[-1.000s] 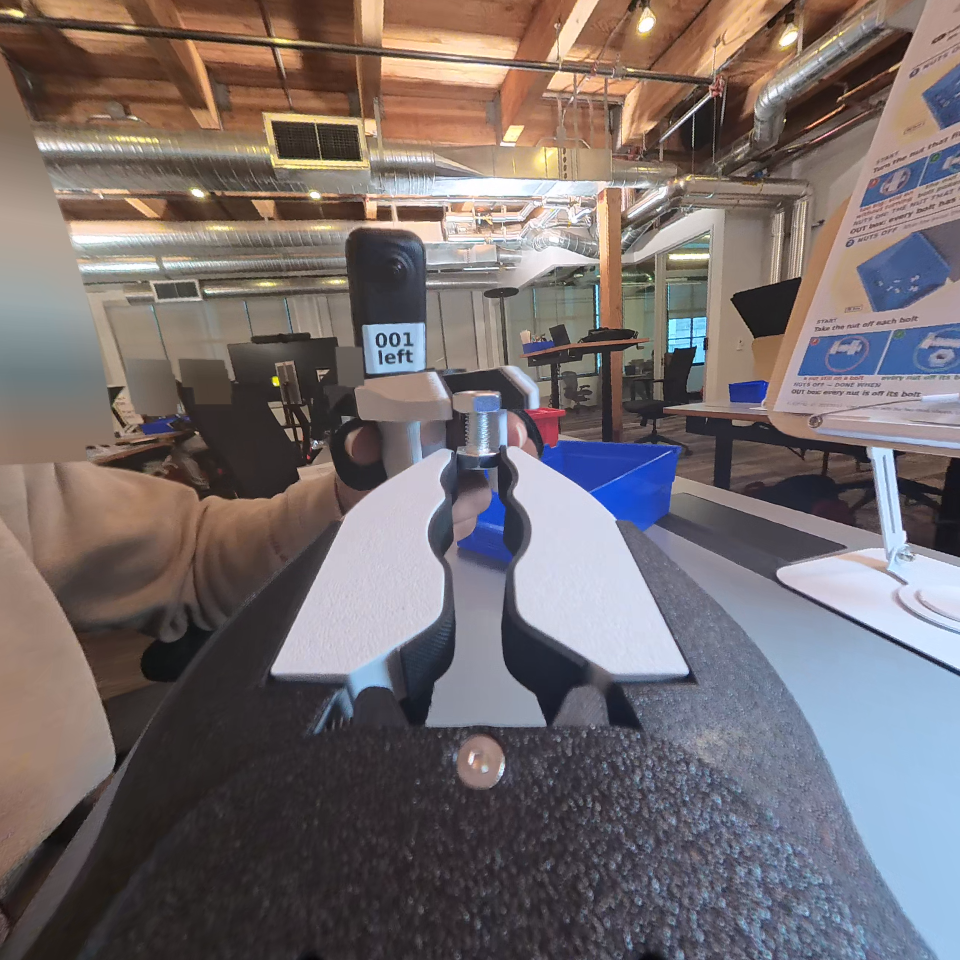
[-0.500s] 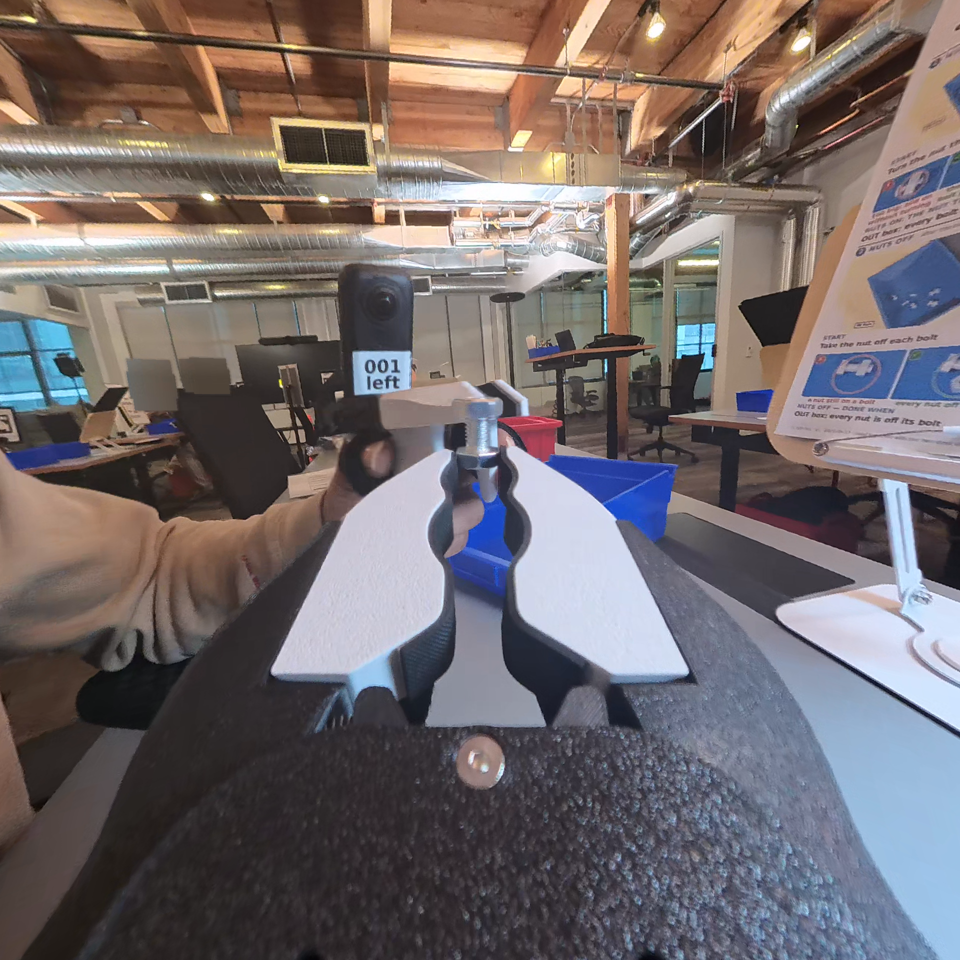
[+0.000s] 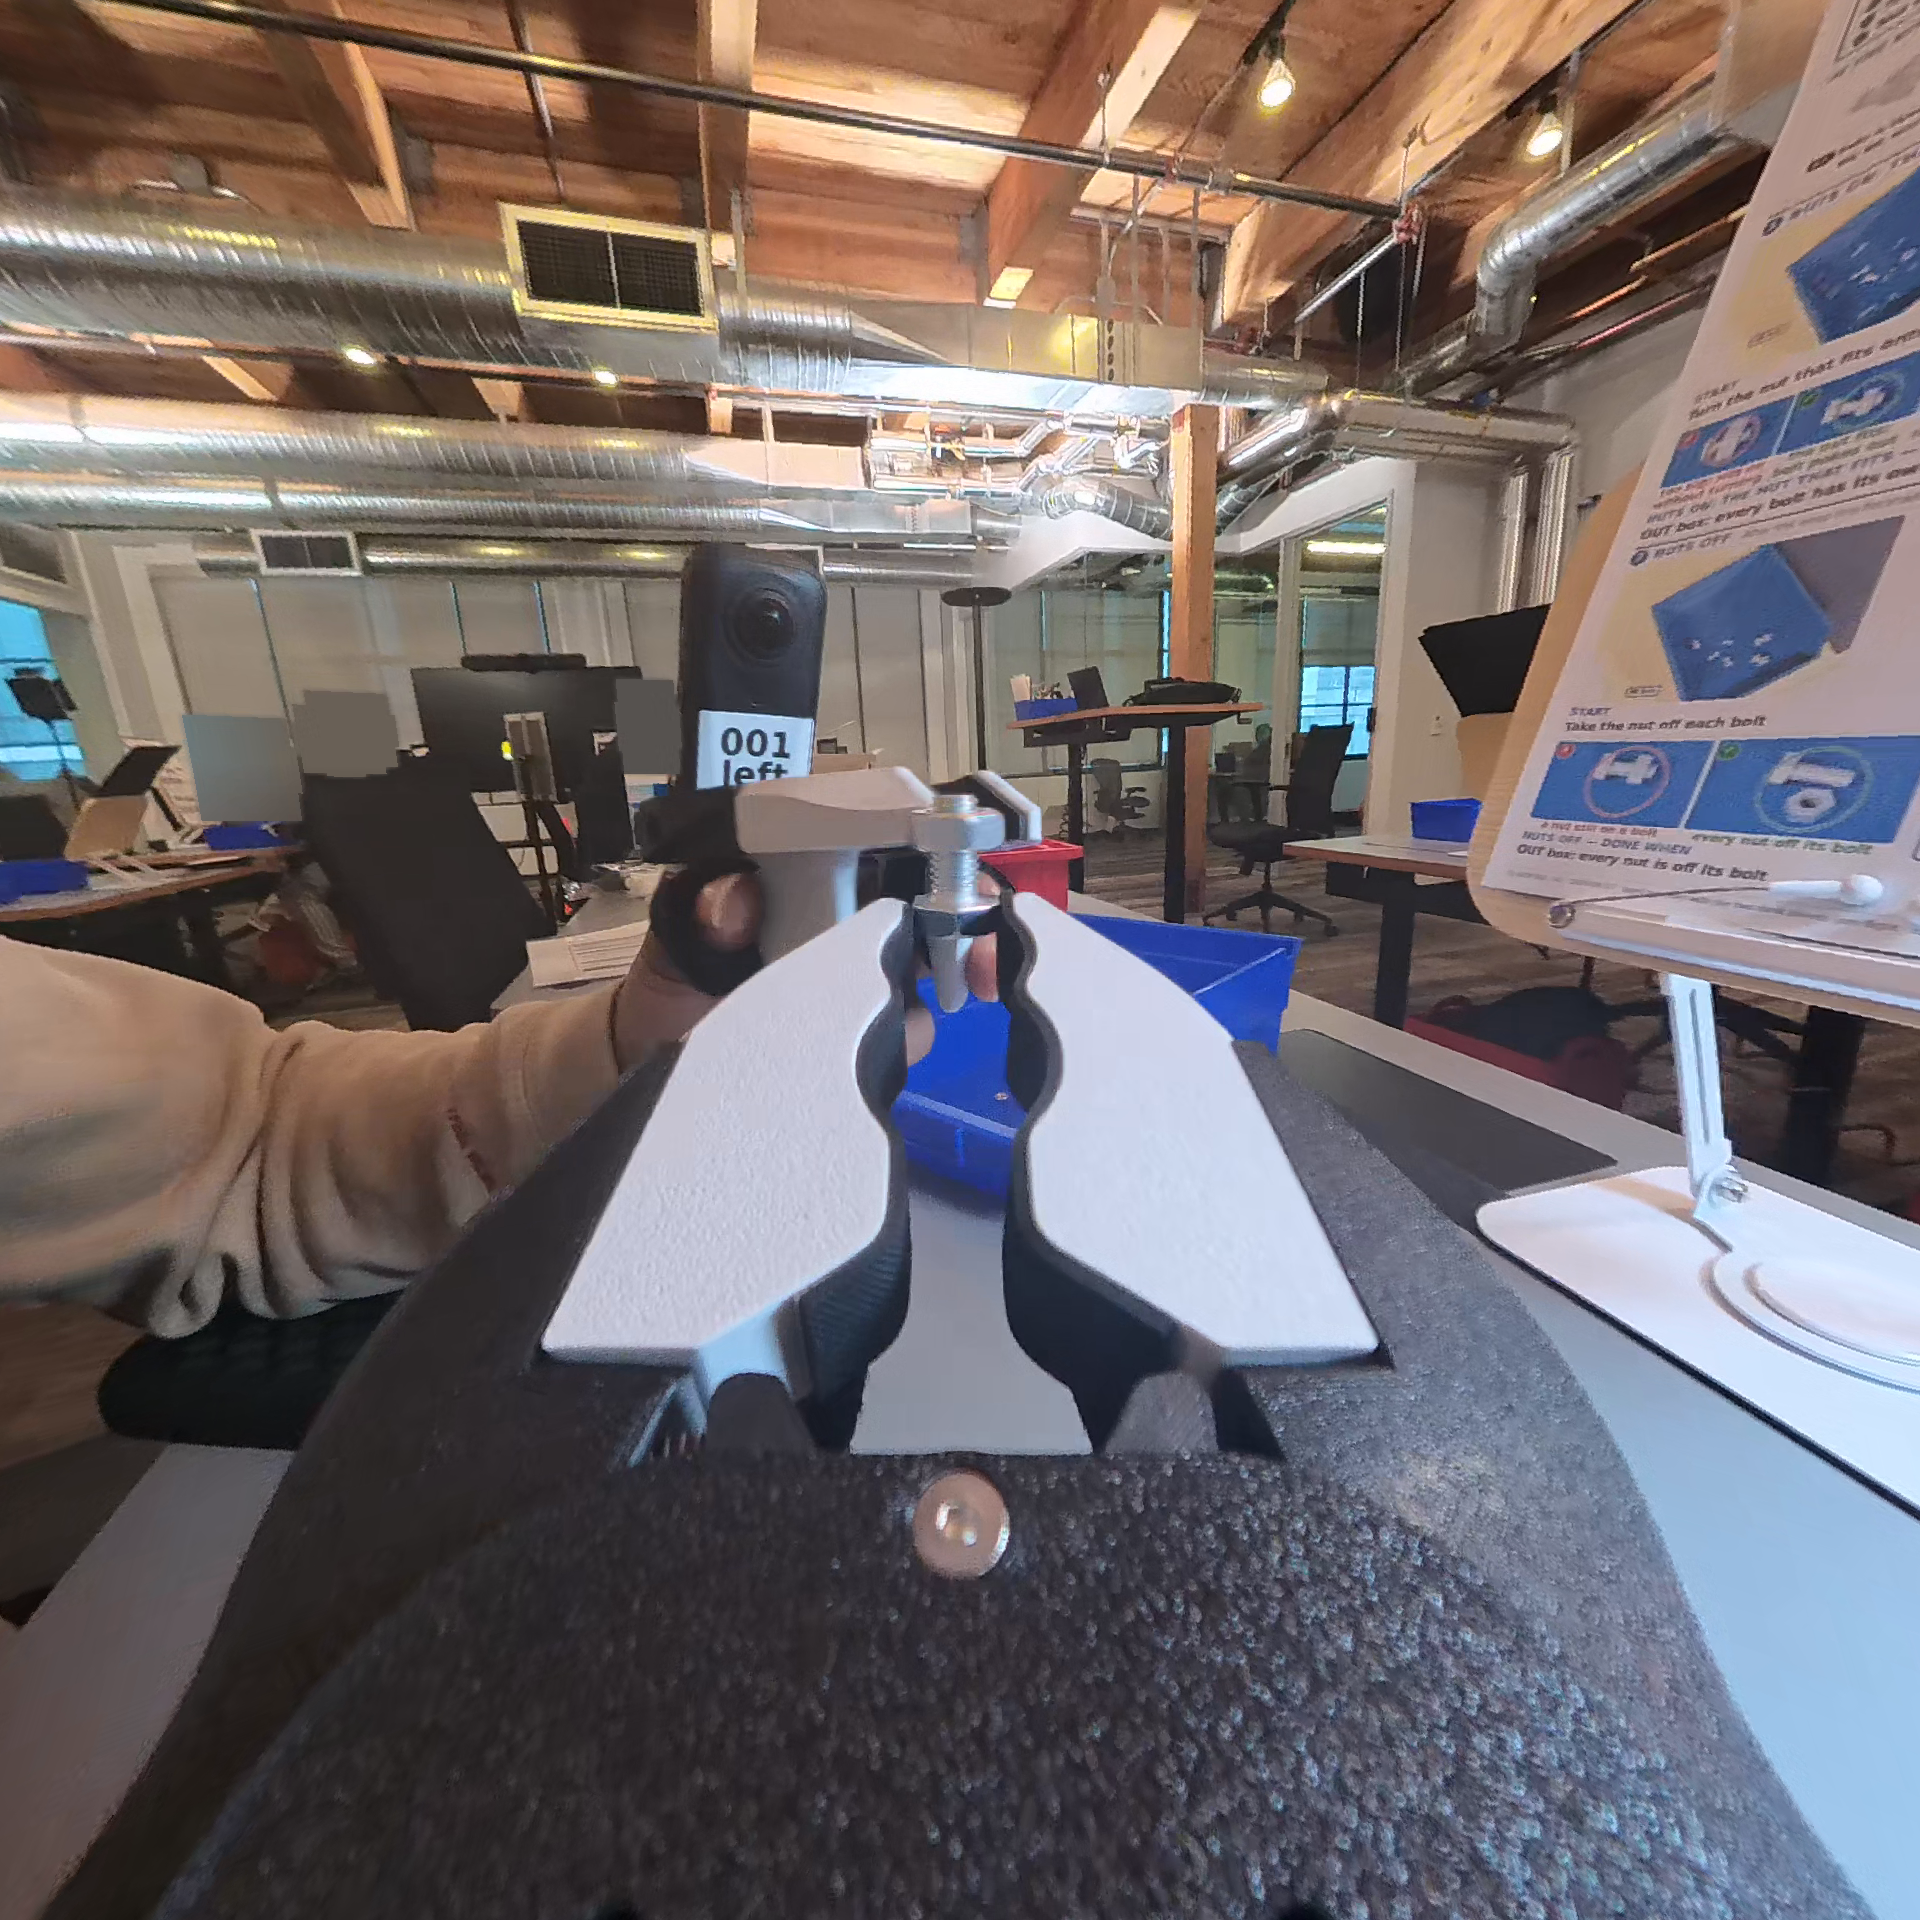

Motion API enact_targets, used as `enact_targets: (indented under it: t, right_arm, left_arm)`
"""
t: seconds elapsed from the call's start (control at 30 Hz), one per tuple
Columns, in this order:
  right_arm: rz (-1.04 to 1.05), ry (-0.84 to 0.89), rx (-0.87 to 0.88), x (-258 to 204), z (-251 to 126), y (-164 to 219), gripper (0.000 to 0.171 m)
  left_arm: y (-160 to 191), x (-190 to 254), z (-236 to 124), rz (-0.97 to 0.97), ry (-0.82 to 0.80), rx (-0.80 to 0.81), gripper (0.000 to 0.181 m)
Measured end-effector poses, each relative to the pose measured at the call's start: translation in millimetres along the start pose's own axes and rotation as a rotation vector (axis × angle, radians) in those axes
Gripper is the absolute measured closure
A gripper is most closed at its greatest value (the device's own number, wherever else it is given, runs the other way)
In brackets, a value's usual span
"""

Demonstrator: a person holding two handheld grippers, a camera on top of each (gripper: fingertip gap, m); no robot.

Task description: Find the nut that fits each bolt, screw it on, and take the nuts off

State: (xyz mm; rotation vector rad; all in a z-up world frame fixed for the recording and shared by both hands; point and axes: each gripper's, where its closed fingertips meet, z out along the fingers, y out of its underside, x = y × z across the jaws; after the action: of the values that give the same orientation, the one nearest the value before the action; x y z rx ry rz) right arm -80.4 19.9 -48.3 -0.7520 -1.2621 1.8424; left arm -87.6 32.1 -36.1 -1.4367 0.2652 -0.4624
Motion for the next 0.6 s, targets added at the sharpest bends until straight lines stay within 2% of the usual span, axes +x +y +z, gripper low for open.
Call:
enact_targets:
  t: [0.17, 0.27, 0.3, 0.37, 0.5, 0.6]
  right_arm:
    - [-0.011, 0.007, -0.014, -2.4, 3.1, 2.2, 0.156]
    - [0.003, 0.005, -0.011, -2.3, 3.8, 1.4, 0.156]
    - [0.01, 0.001, -0.001, -1.0, 2.3, 0.1, 0.157]
    - [0.017, -0.002, 0.002, 2.0, 0.2, -0.8, 0.157]
    - [0.008, 0.006, -0.016, 4.3, 1.4, 2.9, 0.156]
    - [0.003, -0.002, -0.032, 1.3, 3.2, 8.1, 0.157]
  left_arm:
    - [2.0, 21.1, 11.8, 0.046, 0.04, -0.018, 0.155]
    - [3.4, 13.2, 10.4, 0.018, 0.015, -0.023, 0.159]
    - [2.4, 6.3, 8.1, -0.003, -0.014, -0.016, 0.171]
    - [-0.4, -6.4, 2.0, 0.004, -0.063, 0.013, 0.177]
    - [-0.8, 11.0, 7.3, 0.005, 0.032, 0.011, 0.157]
    - [9.6, 11.8, 14.5, 0.067, -0.004, -0.044, 0.159]
